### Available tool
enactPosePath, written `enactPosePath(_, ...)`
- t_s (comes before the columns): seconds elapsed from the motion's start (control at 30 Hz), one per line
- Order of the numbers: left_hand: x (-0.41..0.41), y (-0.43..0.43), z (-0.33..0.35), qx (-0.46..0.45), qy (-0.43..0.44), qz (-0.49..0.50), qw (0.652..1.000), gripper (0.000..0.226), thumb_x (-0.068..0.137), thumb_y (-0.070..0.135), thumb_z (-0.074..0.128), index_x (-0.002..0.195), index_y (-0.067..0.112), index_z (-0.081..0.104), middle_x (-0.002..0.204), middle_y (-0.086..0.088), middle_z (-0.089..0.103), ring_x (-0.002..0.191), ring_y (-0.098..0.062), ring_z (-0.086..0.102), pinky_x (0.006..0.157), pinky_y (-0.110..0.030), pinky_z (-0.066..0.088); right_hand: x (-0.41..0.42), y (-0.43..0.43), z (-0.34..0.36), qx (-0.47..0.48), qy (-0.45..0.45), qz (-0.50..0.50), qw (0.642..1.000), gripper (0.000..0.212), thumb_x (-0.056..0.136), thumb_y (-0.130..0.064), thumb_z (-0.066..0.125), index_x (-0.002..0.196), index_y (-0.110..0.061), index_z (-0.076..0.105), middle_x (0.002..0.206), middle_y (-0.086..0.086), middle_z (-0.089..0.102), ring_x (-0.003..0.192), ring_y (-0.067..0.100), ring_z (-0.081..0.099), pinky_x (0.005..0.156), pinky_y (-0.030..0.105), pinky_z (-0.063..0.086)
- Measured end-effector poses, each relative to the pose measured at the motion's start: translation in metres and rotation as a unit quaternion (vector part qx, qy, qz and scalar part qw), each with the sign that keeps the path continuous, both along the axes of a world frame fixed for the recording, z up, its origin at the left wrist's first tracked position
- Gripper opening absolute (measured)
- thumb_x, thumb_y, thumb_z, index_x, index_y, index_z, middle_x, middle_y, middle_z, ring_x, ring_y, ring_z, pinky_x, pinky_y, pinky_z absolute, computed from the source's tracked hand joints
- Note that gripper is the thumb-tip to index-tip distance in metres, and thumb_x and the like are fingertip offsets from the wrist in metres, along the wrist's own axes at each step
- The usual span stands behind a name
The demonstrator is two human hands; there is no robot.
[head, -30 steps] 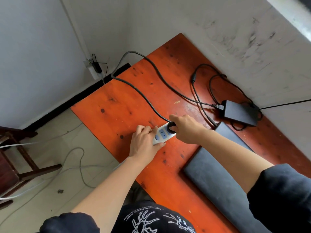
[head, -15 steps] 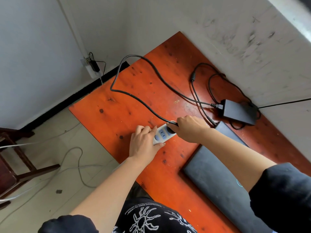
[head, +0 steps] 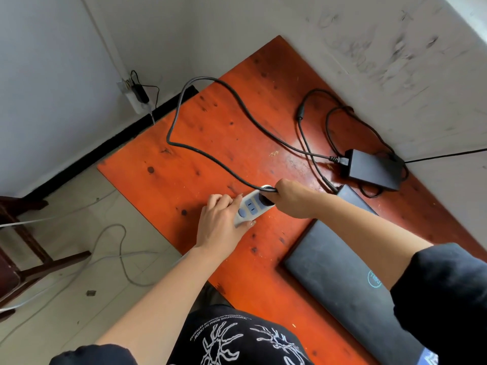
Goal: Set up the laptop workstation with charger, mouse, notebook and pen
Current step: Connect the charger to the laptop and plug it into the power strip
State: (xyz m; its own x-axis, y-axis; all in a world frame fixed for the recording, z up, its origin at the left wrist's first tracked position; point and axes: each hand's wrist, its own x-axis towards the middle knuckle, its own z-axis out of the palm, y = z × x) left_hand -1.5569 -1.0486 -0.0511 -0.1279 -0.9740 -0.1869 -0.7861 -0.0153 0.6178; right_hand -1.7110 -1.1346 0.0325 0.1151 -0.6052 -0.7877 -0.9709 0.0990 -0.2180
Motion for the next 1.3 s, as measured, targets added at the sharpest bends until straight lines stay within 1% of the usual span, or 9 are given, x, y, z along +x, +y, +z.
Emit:
enactPosePath(0.1,0.001,-0.001,-0.001,-0.008,0.004,0.003,1.0,0.064,0.08,0.045,0.07,0.133,0.011,0.056,0.102,0.0,0.061,0.109,-0.023,0.046,0.081,-0.037,0.045,-0.006,-0.003,-0.001,0.003,-0.012,-0.024,1.0,0.043,0.101,-0.033,0.037,0.064,-0.012,0.04,0.06,0.0,0.04,0.052,0.015,0.033,0.048,0.028,0.031)
enactPosePath(0.27,-0.001,0.001,-0.003,-0.015,0.01,0.009,1.0,0.06,0.077,0.044,0.073,0.126,0.011,0.061,0.096,-0.001,0.06,0.104,-0.024,0.048,0.079,-0.038,0.047,0.01,0.005,0.004,-0.008,0.021,0.005,1.0,0.036,0.099,-0.018,0.037,0.064,-0.011,0.036,0.06,0.002,0.038,0.051,0.016,0.03,0.045,0.027,0.027)
enactPosePath(0.47,-0.001,0.002,-0.002,-0.027,0.014,0.008,0.999,0.063,0.075,0.039,0.077,0.127,0.007,0.061,0.095,-0.002,0.062,0.104,-0.025,0.049,0.079,-0.039,0.048,0.0,0.004,0.003,0.001,0.003,-0.03,1.0,0.036,0.1,-0.022,0.037,0.065,-0.01,0.038,0.061,0.002,0.039,0.051,0.015,0.032,0.045,0.027,0.028)
enactPosePath(0.77,0.0,0.001,-0.002,-0.028,0.009,0.01,1.0,0.055,0.074,0.041,0.077,0.119,0.011,0.065,0.097,-0.001,0.065,0.106,-0.025,0.05,0.079,-0.04,0.049,0.014,0.007,0.002,-0.025,0.036,0.033,0.998,0.028,0.091,-0.007,0.04,0.064,-0.009,0.038,0.06,0.003,0.039,0.051,0.017,0.031,0.045,0.028,0.027)
enactPosePath(0.83,-0.001,0.001,-0.002,-0.019,0.009,0.011,1.0,0.053,0.075,0.042,0.075,0.119,0.013,0.066,0.1,-0.002,0.067,0.108,-0.025,0.049,0.082,-0.042,0.049,0.017,0.014,-0.002,-0.029,0.047,0.037,0.998,0.018,0.088,-0.003,0.039,0.073,-0.008,0.047,0.063,0.003,0.042,0.051,0.016,0.035,0.045,0.028,0.03)
enactPosePath(0.9,-0.003,0.0,0.0,-0.013,0.013,0.018,1.0,0.056,0.074,0.041,0.076,0.122,0.013,0.065,0.103,-0.004,0.069,0.109,-0.027,0.051,0.086,-0.042,0.05,0.019,0.021,-0.008,-0.036,0.054,0.047,0.997,0.024,0.086,-0.001,0.037,0.09,-0.016,0.056,0.068,0.0,0.046,0.052,0.015,0.039,0.047,0.027,0.032)
enactPosePath(1.03,-0.002,0.002,-0.004,-0.038,0.011,0.026,0.999,0.048,0.074,0.04,0.077,0.113,0.014,0.069,0.095,0.0,0.067,0.103,-0.025,0.051,0.078,-0.041,0.05,0.013,0.012,-0.014,-0.022,0.033,0.035,0.999,0.021,0.088,-0.003,0.036,0.069,-0.01,0.042,0.062,0.002,0.041,0.051,0.017,0.034,0.045,0.028,0.029)
enactPosePath(1.17,-0.002,0.004,-0.01,-0.046,0.014,0.028,0.998,0.051,0.074,0.04,0.077,0.115,0.013,0.066,0.097,0.0,0.065,0.105,-0.025,0.049,0.078,-0.039,0.048,0.008,0.004,-0.015,0.01,-0.002,0.031,0.999,0.026,0.092,-0.007,0.037,0.066,-0.012,0.037,0.063,0.002,0.039,0.055,0.018,0.031,0.049,0.031,0.029)
enactPosePath(1.3,-0.002,0.003,-0.013,-0.035,0.009,0.022,0.999,0.052,0.076,0.044,0.073,0.118,0.014,0.065,0.099,0.002,0.064,0.106,-0.022,0.046,0.079,-0.038,0.048,0.008,0.004,-0.013,0.015,-0.009,0.031,0.999,0.027,0.094,-0.008,0.036,0.067,-0.012,0.04,0.063,0.001,0.04,0.053,0.016,0.031,0.047,0.028,0.028)
